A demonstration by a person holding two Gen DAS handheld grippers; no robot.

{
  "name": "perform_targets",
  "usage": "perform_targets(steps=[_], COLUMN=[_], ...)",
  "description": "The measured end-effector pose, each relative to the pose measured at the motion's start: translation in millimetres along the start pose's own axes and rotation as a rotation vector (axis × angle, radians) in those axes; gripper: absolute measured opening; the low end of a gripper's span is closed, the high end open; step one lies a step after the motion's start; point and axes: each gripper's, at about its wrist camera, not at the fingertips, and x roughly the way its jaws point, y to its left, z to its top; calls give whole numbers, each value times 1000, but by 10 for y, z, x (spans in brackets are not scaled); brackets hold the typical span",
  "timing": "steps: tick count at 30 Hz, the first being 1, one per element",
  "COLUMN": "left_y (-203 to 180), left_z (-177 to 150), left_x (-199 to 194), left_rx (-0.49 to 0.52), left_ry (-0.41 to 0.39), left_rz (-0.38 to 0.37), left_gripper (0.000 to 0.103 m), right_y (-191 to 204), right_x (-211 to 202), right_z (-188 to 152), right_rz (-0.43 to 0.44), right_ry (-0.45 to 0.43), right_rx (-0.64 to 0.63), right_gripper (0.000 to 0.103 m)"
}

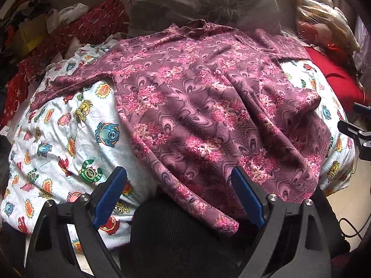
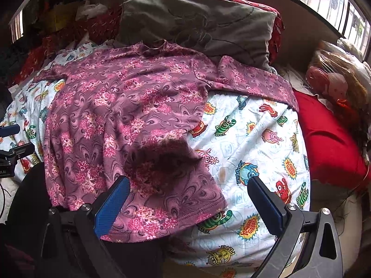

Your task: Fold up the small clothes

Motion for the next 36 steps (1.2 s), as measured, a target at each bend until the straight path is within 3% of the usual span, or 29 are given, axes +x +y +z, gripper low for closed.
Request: perform_targets(steps=[36], left_y=[-48], left_z=[-19], left_x=[158], left_rx=[-1], left_ry=[53], left_rz=[-11], left_gripper=[92], right_y=[-5], right_x=[124], right_z=[-35], right_rz=[14], right_ry=[36], right_rx=[11], right_gripper=[101])
